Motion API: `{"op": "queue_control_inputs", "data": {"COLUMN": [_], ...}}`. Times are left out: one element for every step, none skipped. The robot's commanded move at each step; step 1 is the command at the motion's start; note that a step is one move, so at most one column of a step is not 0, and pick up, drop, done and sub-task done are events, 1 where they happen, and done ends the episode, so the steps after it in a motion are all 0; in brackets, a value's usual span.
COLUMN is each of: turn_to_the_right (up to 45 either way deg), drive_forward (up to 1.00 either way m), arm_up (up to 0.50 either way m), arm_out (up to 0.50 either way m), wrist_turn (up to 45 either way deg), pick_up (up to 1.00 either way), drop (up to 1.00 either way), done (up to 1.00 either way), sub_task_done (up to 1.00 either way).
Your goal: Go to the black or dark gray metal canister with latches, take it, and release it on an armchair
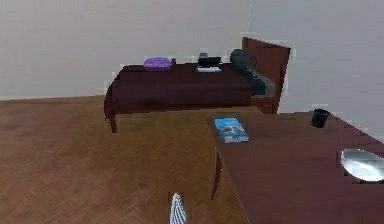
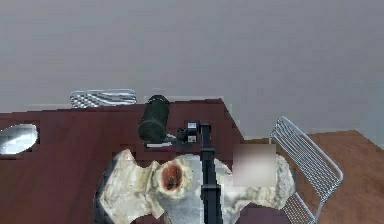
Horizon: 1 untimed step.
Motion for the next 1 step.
{"op": "queue_control_inputs", "data": {"turn_to_the_right": [0.0], "drive_forward": [0.0], "arm_up": [0.0], "arm_out": [0.0], "wrist_turn": [0.0], "pick_up": [1.0], "drop": [0.0], "done": [0.0], "sub_task_done": [0.0]}}
